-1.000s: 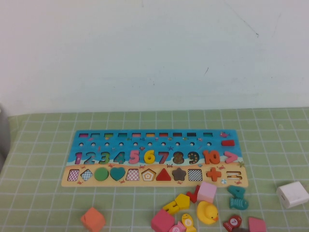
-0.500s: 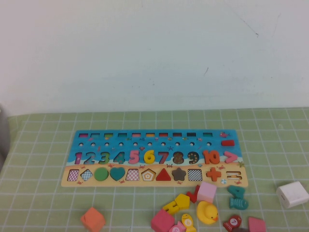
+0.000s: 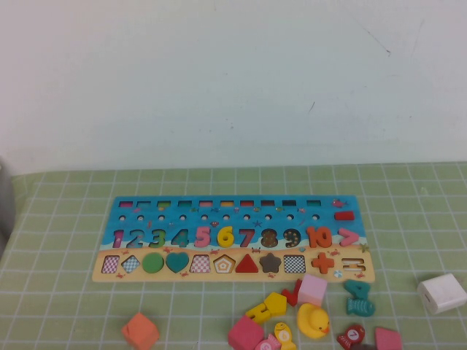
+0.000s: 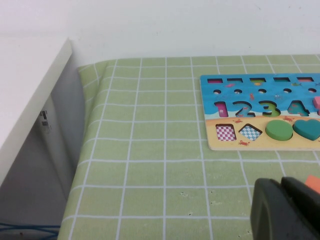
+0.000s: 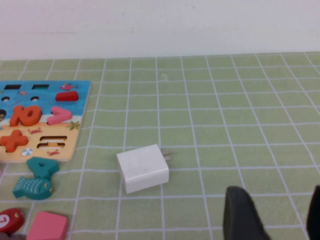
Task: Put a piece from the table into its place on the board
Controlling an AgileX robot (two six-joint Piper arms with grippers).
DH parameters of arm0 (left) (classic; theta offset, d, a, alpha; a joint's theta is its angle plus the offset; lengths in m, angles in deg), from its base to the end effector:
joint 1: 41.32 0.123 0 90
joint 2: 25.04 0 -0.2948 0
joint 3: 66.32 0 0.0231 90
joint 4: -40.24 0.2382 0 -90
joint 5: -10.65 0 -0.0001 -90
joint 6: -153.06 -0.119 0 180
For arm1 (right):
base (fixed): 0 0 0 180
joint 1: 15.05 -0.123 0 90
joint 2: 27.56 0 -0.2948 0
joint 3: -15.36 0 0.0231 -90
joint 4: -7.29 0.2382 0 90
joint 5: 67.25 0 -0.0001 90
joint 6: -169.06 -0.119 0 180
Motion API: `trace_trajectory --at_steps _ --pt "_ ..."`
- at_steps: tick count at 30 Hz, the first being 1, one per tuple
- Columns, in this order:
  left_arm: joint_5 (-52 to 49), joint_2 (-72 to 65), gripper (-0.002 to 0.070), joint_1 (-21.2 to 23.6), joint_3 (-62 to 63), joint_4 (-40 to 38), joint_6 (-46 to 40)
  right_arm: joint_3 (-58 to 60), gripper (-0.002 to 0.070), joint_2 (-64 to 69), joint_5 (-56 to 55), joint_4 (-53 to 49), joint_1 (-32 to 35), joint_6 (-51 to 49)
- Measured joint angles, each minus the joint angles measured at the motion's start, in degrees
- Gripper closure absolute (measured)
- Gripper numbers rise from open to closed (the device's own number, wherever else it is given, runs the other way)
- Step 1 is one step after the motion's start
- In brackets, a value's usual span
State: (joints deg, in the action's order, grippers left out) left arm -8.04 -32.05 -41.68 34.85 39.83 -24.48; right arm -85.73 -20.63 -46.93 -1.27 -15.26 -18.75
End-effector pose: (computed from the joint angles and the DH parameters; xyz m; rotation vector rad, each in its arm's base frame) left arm 0.0585 -0.0006 0.1693 -0.0380 1.8242 -0.0416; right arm 0.0575 -0.0060 0.1661 0.0291 1.8489 -0.0480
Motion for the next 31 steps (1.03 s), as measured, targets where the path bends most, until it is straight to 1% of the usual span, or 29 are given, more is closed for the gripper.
trace_trajectory --at_steps 31 --pt "-0.4 0.0 0.0676 -0.7 0.1 -0.1 -0.1 0.0 0.0395 0.0 0.0 0.0 0.0 0.0"
